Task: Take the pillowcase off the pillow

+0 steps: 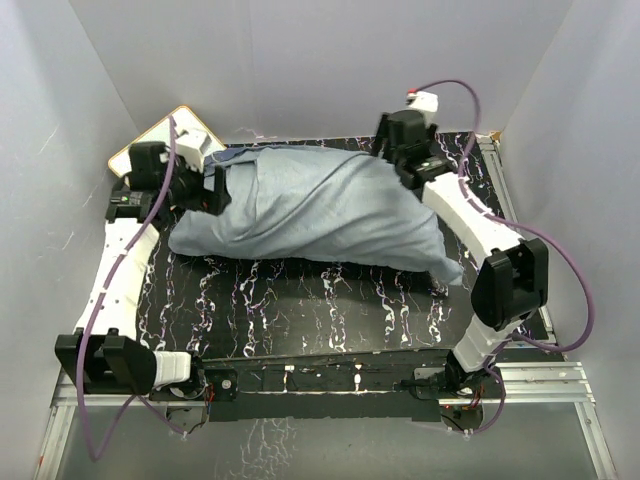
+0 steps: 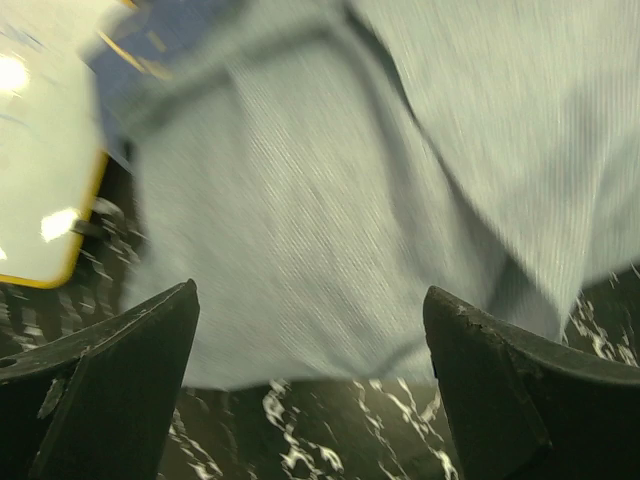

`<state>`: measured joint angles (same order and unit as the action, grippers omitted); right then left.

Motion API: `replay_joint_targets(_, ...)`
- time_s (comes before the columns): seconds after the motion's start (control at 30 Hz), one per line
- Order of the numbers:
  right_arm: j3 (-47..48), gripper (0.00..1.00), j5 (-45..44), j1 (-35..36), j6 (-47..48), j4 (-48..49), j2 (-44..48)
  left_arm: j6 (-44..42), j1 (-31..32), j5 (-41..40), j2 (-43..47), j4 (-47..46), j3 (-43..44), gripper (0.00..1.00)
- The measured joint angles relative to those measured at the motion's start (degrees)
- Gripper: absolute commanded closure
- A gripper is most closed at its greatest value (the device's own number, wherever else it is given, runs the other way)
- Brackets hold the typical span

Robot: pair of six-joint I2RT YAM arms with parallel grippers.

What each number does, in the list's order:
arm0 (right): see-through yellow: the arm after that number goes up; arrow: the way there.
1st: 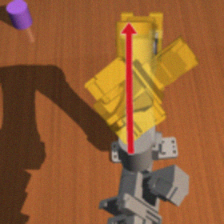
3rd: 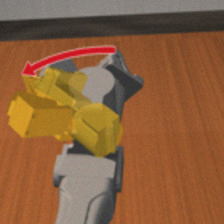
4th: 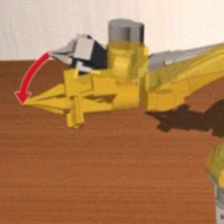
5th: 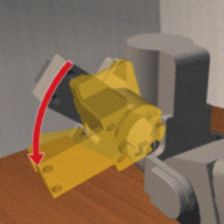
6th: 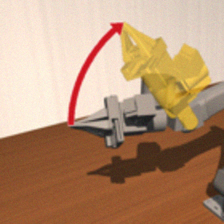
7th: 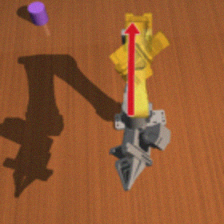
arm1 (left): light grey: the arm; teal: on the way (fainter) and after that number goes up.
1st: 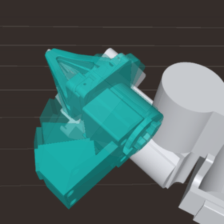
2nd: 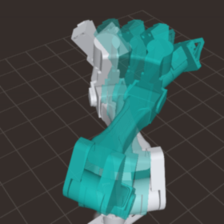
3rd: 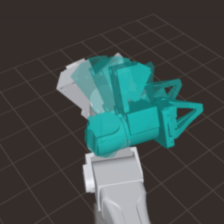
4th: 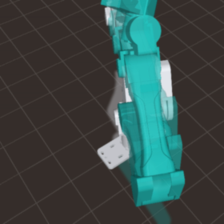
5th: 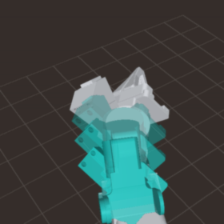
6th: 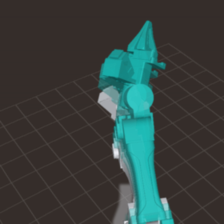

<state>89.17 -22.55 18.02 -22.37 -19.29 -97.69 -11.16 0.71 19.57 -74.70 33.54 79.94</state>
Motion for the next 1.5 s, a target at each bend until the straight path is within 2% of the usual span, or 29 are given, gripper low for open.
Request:
replay_joint_targets(0.17,0.87,0.22,-3.87,16.52,6.34,3.10,0.00,2.14,2.03,1.64,-2.32,-2.03,-11.82,0.16)
replay_joint_targets(0.23,3.48,0.21,-2.95,22.99,8.07,3.21,-2.16,3.34,2.03,1.33,-4.31,-3.13,-14.36,0.19)
replay_joint_targets(0.33,10.19,0.21,-1.92,28.15,10.19,2.84,-8.04,4.94,2.03,-0.02,-5.29,-4.28,-15.30,0.23)
replay_joint_targets(0.47,19.82,0.21,-1.51,30.84,11.91,1.01,-17.35,6.19,1.99,-1.27,-5.31,-6.86,-16.06,0.36)
replay_joint_targets(0.7,25.51,0.27,-1.97,32.06,13.40,-2.86,-26.71,6.75,0.37,-1.79,-4.76,-9.25,-22.12,0.72)
replay_joint_targets(0.8,25.42,0.34,-3.15,32.00,13.44,-3.30,-27.21,6.34,-0.37,-2.56,-4.33,-9.75,-22.80,0.78)
replay_joint_targets(0.93,20.57,0.40,-2.64,30.73,12.50,-1.42,-23.85,6.12,-1.07,-3.54,-4.24,-10.78,-22.80,0.81)
replay_joint_targets(1.03,13.62,0.43,-1.18,28.24,11.19,0.24,-18.45,5.92,-1.38,-4.04,-4.24,-11.13,-22.80,0.81)
replay_joint_targets(1.07,11.43,0.45,-0.59,27.17,10.80,0.85,-16.50,5.84,-1.42,-4.17,-4.24,-11.23,-22.80,0.77)
replay_joint_targets(1.2,5.92,0.58,0.74,24.15,10.03,3.08,-11.78,5.14,-1.46,-4.02,-4.04,-11.17,-22.73,0.43)
replay_joint_targets(1.3,3.82,0.65,2.08,23.63,9.22,4.50,-11.47,4.46,-1.75,-2.51,-3.26,-10.32,-21.94,0.30)
replay_joint_targets(1.5,1.79,0.71,5.86,23.98,6.51,5.68,-12.17,4.94,-1.75,4.79,-2.60,-8.02,-14.03,0.25)
